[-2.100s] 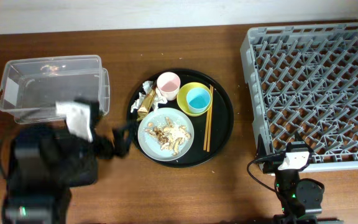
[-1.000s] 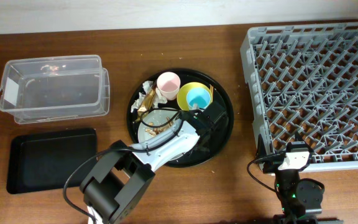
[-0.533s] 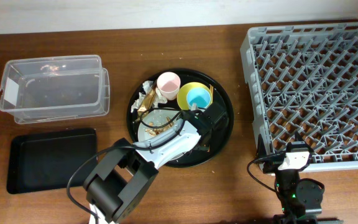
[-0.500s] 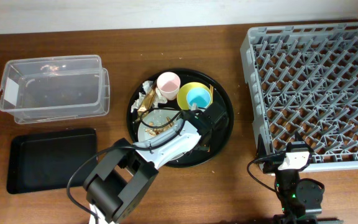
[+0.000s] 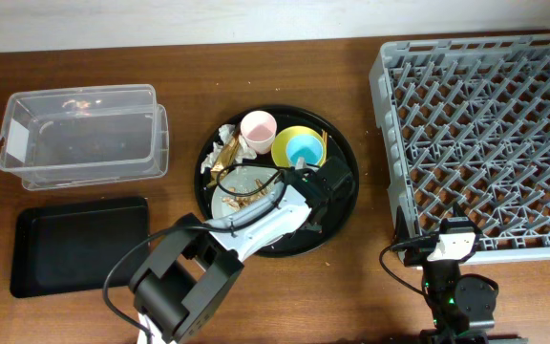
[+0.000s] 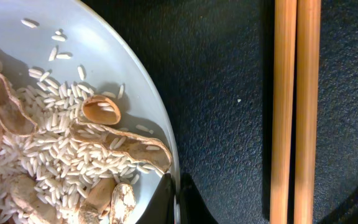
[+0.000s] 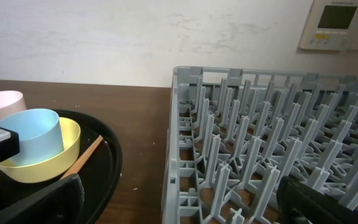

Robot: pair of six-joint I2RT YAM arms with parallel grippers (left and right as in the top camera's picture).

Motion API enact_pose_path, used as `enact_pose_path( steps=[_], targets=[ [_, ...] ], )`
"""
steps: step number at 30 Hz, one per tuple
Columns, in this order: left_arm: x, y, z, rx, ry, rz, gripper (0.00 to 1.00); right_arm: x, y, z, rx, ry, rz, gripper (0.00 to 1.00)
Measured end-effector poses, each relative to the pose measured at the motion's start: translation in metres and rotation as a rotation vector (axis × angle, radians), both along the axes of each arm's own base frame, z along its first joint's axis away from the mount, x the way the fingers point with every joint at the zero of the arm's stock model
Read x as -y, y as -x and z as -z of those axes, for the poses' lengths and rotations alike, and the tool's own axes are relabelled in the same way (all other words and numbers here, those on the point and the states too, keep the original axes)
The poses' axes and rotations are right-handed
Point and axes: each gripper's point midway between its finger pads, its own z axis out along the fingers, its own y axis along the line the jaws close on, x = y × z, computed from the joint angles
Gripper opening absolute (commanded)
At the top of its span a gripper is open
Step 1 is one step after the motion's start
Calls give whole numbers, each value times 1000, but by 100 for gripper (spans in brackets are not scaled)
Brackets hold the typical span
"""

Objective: Sort waste into correct bins and load items into the dishwasher rack
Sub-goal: 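Tip the white plate over the black tray to dump the food scraps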

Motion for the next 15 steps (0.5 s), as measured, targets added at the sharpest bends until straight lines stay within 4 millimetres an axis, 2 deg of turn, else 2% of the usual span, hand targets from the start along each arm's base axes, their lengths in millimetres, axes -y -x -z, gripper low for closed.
enact_pose_path(
  steps=[8, 13, 15],
  targets=[
    [-1, 8, -11, 28, -87, 24, 1, 0, 0, 0, 0, -1, 0, 98],
    [-12, 11, -22, 14, -143, -5, 1, 0, 0, 0, 0, -1, 0, 98],
    [-15, 12, -36, 33, -128, -25, 1, 0, 0, 0, 0, 0, 0, 98]
  ],
)
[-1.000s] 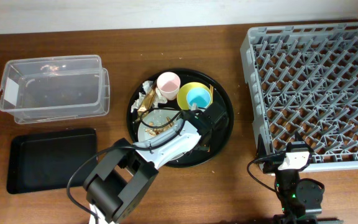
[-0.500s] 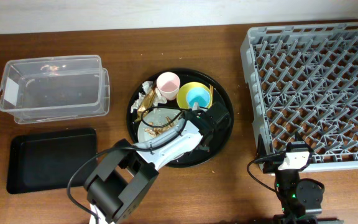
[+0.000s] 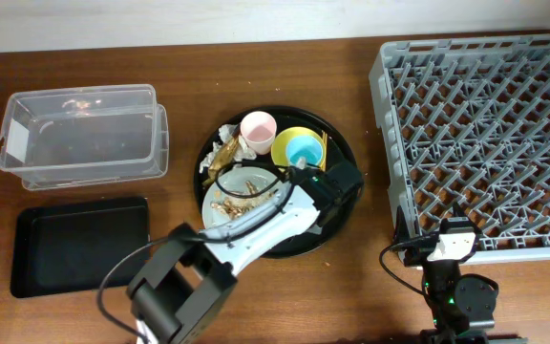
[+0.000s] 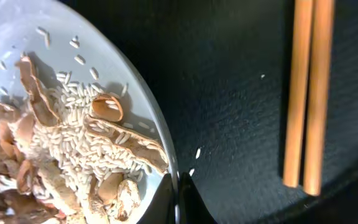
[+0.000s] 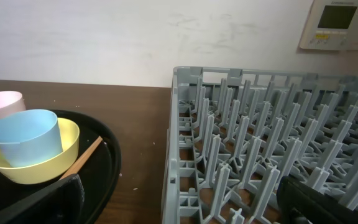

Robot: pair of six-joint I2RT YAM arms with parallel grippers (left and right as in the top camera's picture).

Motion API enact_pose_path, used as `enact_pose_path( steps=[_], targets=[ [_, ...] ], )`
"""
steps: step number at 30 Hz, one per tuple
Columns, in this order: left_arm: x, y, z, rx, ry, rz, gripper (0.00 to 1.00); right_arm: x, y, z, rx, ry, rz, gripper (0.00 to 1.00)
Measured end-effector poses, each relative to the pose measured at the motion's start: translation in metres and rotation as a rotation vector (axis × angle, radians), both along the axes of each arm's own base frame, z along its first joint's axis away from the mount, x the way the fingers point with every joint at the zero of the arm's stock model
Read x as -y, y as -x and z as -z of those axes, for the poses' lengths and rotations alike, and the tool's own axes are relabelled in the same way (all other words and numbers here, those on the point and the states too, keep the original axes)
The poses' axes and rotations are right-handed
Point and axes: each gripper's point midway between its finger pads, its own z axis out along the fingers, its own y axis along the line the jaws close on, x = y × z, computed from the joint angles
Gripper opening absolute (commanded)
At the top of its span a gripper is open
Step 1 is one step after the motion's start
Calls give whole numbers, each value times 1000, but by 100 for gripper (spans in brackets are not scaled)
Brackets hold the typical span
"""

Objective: Sort waste into correct bins and load items into the dishwasher rack
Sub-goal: 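Tip the white plate over the black tray to dump the food scraps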

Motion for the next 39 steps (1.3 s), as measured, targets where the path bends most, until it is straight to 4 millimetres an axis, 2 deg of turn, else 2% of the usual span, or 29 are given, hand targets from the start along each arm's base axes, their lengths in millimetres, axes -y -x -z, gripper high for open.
enact_pose_path(
  steps=[3, 6, 8, 11, 14, 16, 21, 23, 25, 27, 34, 39],
  targets=[
    [-3, 2, -30, 35, 43, -7, 1, 0, 0, 0, 0, -1, 0, 98],
    [-7, 6, -43, 41, 50, -7, 1, 0, 0, 0, 0, 0, 0, 98],
    [-17, 8, -50, 31, 38, -21, 1, 0, 0, 0, 0, 0, 0, 98],
    [-68, -8, -72, 35, 26, -150, 1, 0, 0, 0, 0, 0, 0, 98],
    [-104, -25, -84, 55, 41, -259, 1, 0, 0, 0, 0, 0, 0, 98],
    [-138, -39, -92, 75, 54, -365, 1, 0, 0, 0, 0, 0, 0, 98],
    [-222, -58, -88, 45, 102, -632, 1, 0, 0, 0, 0, 0, 0, 98],
    [-268, -60, -87, 41, 120, -774, 1, 0, 0, 0, 0, 0, 0, 99],
    [-281, -59, -85, 27, 160, -822, 1, 0, 0, 0, 0, 0, 0, 98],
    [-312, -58, -84, 22, 223, -932, 1, 0, 0, 0, 0, 0, 0, 98],
    [-345, -55, -86, -50, 576, -989, 1, 0, 0, 0, 0, -1, 0, 98],
    [-351, -52, -99, -61, 816, -974, 1, 0, 0, 0, 0, 0, 0, 98]
  ],
)
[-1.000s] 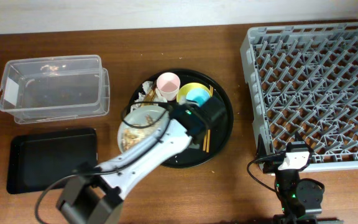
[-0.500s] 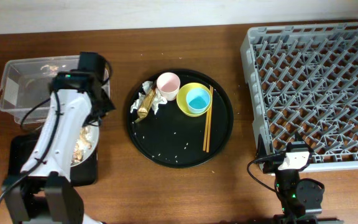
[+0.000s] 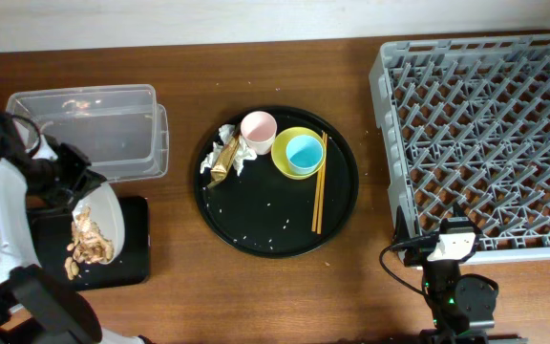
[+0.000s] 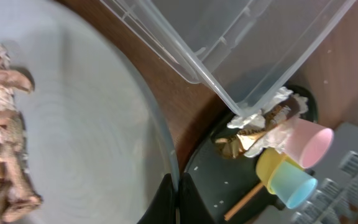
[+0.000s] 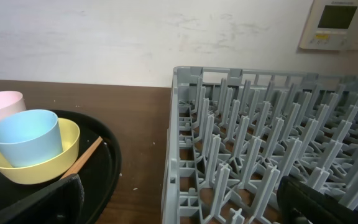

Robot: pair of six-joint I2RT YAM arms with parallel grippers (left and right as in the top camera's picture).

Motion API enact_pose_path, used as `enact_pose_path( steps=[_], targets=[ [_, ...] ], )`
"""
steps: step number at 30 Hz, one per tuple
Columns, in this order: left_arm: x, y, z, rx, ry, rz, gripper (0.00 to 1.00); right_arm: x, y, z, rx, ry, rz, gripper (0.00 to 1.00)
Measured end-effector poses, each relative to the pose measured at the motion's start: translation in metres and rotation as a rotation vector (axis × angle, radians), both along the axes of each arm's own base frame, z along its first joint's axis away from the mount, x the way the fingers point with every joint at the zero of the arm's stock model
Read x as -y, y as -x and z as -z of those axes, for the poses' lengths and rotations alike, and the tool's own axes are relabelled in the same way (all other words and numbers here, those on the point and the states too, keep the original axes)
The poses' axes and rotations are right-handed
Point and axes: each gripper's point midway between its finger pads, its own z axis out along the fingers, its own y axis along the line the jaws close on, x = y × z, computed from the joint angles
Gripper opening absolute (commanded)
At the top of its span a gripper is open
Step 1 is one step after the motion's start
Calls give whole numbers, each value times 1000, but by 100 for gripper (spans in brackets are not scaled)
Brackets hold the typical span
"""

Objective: Sort waste into correct bins and load items into the dishwasher rack
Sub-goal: 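Tip the white plate over the black tray to dump the food scraps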

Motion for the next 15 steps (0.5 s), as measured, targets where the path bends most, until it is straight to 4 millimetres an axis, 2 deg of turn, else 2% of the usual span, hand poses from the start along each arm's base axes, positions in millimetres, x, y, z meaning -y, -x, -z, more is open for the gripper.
enact_pose_path(
  steps=[2, 5, 7, 11, 15],
  targets=[
    [-5, 4, -5, 27, 50, -12, 1, 0, 0, 0, 0, -1, 0, 98],
    [-10, 7, -24, 101, 101, -32, 1, 0, 0, 0, 0, -1, 0, 98],
    [-10, 10, -40, 185, 198, -28, 1, 0, 0, 0, 0, -1, 0, 98],
    [-30, 34, -52, 222, 295, -101, 1, 0, 0, 0, 0, -1, 0, 98],
    [-41, 36, -69, 345, 344, -103, 1, 0, 0, 0, 0, -1, 0, 98]
  ],
)
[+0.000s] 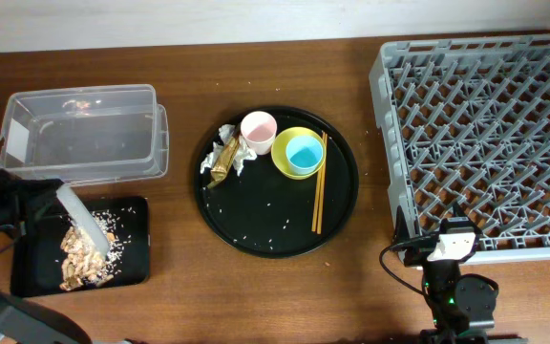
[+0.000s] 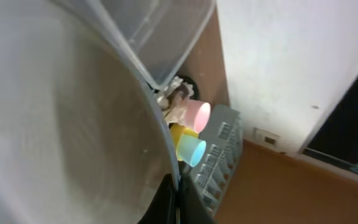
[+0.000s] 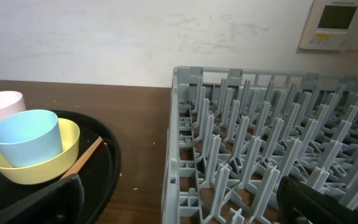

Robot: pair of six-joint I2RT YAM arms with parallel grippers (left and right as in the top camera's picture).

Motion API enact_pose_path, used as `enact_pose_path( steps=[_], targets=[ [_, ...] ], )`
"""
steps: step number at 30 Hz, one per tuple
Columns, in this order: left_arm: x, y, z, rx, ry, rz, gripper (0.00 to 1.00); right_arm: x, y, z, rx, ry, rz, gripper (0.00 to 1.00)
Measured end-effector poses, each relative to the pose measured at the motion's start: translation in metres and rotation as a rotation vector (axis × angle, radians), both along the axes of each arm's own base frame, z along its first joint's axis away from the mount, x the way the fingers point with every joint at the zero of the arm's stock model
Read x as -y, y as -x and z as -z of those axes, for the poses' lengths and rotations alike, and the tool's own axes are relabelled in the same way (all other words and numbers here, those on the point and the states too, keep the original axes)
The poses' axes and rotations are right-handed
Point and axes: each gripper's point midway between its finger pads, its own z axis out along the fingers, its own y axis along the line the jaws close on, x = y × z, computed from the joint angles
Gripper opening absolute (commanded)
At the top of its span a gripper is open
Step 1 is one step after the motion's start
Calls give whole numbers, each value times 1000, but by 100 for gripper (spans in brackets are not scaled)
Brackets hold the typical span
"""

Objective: Sort waste into correct bins and load items into the dishwasher rack
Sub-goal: 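Tip the white plate over the black tray to dump the food scraps, then set the emptied white plate back down on the round tray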

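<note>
My left gripper is shut on the rim of the white plate. The face of the plate that shows is bare. In the overhead view the plate stands steeply tilted over the black rectangular tray. Peanut shells and rice lie in that tray. A pink cup, a yellow bowl with a blue cup inside, chopsticks and crumpled wrappers remain on the round black tray. My right gripper is open beside the grey dish rack, holding nothing.
A clear plastic bin sits behind the rectangular tray, close to the tilted plate. The dish rack fills the right side of the table. Stray rice grains dot the round tray.
The plate has tipped from a moderate slant to nearly on edge. The shells and rice that lay on it are now in the black rectangular tray. The right arm has not moved.
My left gripper was shut on the plate's rim while the plate lay on the round tray, full of rice and shells. Then the plate was held over the rectangular tray at the left, and now its scraps lie in that tray.
</note>
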Motion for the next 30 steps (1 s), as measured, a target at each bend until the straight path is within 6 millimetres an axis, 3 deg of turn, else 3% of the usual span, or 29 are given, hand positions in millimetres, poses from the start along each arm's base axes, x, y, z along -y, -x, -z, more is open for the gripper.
enact_pose_path(
  steps=[7, 12, 15, 16, 18, 19, 20, 22, 24, 26, 30],
  targets=[
    [10, 4, -30, 199, 56, 55, 1, 0, 0, 0, 0, 0, 0, 98],
    [31, 23, -38, 157, 144, 85, 1, 0, 0, 0, 0, 0, 0, 98],
    [40, 27, -42, 167, 105, 122, 1, 0, 0, 0, 0, 0, 0, 98],
    [52, 29, -47, 175, 70, 161, 1, 0, 0, 0, 0, 0, 0, 98],
    [95, 35, -65, 223, -16, 294, 1, 0, 0, 0, 0, 0, 0, 98],
    [132, 43, -77, 262, -66, 415, 1, 0, 0, 0, 0, 0, 0, 98],
    [156, 49, -82, 287, -85, 501, 1, 0, 0, 0, 0, 0, 0, 98],
    [220, 65, -87, 361, -159, 766, 1, 0, 0, 0, 1, 0, 0, 98],
    [272, 65, -75, 361, -283, 946, 1, 0, 0, 0, 1, 0, 0, 98],
    [316, 65, -52, 259, -496, 981, 1, 0, 0, 0, 1, 0, 0, 98],
    [348, 63, -24, 169, -812, 853, 1, 0, 0, 0, 0, 0, 0, 98]
  ],
)
